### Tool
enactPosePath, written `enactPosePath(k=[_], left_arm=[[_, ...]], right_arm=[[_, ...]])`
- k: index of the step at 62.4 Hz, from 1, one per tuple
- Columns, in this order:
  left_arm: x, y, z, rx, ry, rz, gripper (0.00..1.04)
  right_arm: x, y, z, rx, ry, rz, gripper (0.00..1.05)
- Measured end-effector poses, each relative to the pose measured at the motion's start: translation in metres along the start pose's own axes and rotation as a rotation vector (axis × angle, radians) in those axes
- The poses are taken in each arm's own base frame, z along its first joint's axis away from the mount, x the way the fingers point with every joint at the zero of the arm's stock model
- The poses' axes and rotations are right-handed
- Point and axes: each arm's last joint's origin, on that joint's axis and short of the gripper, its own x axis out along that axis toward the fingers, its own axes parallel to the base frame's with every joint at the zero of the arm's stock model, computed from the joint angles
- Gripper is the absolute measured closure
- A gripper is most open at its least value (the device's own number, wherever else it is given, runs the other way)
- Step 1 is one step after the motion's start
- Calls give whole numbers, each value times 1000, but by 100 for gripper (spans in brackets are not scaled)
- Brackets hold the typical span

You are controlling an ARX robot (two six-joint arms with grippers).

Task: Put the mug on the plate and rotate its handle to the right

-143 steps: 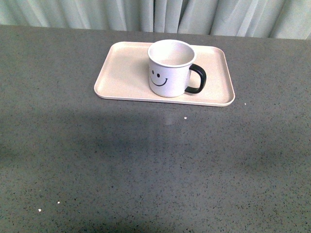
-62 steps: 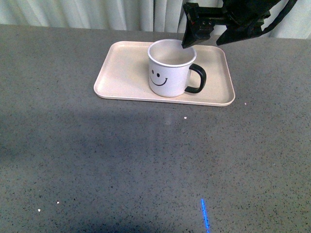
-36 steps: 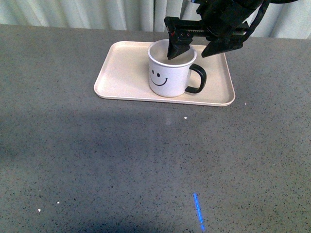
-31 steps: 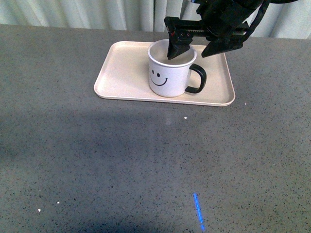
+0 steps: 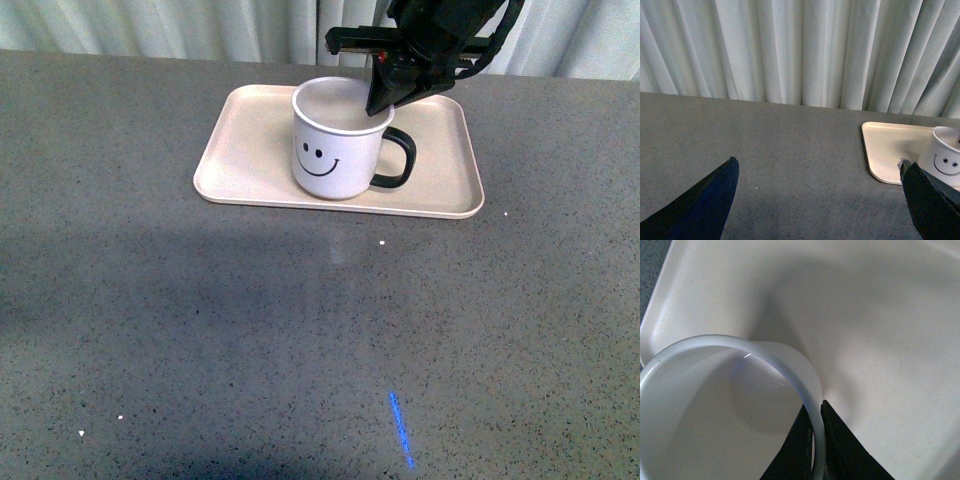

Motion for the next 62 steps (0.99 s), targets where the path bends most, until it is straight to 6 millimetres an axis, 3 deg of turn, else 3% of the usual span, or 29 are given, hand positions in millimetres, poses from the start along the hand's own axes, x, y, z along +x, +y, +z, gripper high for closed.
enactPosePath(k=[12,21,35,62], left_arm=[[0,0,0,0,0,0,9],[0,0,0,0,0,0,9],[0,0,0,0,0,0,9],[0,0,0,0,0,0,9]], right_arm=[[-10,-9,9,-44,10,-4,103],[-20,-30,17,-165,7,8,103],[-16,-54,19,-298,17,28,103],[-3,-38,18,-431,16,118,103]])
